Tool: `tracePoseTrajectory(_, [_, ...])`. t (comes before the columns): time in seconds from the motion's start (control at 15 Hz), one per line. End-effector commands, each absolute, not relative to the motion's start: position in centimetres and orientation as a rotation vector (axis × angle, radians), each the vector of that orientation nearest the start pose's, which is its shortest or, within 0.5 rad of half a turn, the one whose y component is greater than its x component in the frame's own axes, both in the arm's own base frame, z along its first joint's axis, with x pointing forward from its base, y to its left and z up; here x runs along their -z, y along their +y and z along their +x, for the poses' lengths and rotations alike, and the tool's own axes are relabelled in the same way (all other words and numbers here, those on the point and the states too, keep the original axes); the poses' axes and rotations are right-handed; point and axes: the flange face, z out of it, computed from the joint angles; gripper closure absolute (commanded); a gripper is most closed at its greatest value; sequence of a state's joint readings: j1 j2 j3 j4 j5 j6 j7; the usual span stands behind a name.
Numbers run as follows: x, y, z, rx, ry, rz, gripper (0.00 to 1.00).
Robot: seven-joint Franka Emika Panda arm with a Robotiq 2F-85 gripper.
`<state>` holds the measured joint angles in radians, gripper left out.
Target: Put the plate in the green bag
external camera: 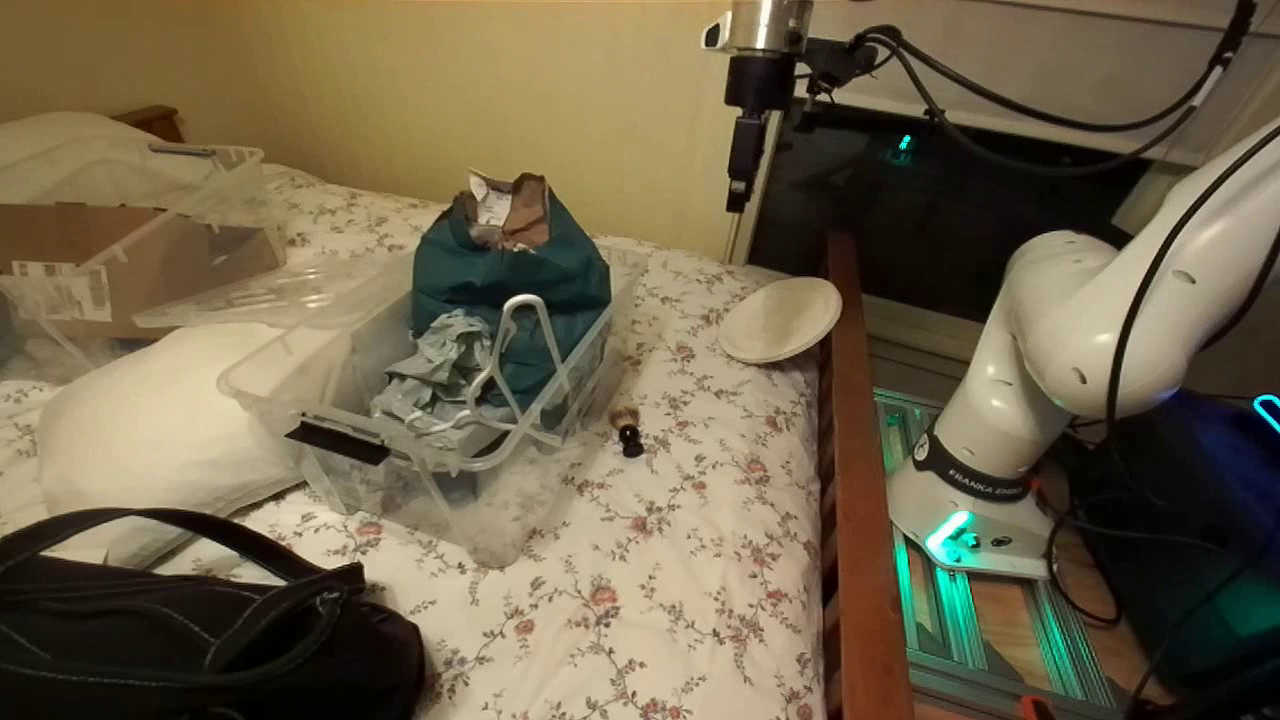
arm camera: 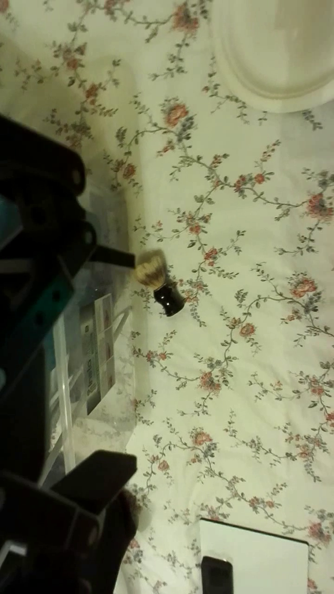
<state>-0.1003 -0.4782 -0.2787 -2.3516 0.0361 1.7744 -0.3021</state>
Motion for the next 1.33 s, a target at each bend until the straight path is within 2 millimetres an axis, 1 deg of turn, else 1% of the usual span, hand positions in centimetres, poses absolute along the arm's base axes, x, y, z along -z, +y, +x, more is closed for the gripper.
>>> tracePoseTrajectory(0.0, [-47.3,-18.0,30.2,-0.086,0.350,-2.881,0.00])
tracePoseTrajectory(0.13, [-46.4,-20.2,26.6,-0.056,0.491,-2.829,0.00])
tracePoseTrajectory(0.27, [-45.0,-23.1,22.8,-0.002,0.622,-2.760,0.00])
tracePoseTrajectory(0.4, [-43.1,-25.6,18.6,0.038,0.771,-2.684,0.00])
tracePoseTrajectory(0.53, [-40.9,-27.5,14.6,0.085,0.932,-2.615,0.00])
tracePoseTrajectory(0.73, [-37.0,-30.6,9.5,0.183,1.182,-2.537,0.00])
tracePoseTrajectory(0.8, [-39.0,-30.1,11.6,0.136,1.084,-2.558,0.00])
tracePoseTrajectory(0.87, [-37.9,-30.5,10.2,0.167,1.140,-2.534,0.00])
tracePoseTrajectory(0.93, [-37.3,-30.7,9.4,0.183,1.168,-2.518,0.00])
tracePoseTrajectory(1.27, [-37.3,-30.7,9.4,0.187,1.172,-2.519,0.00])
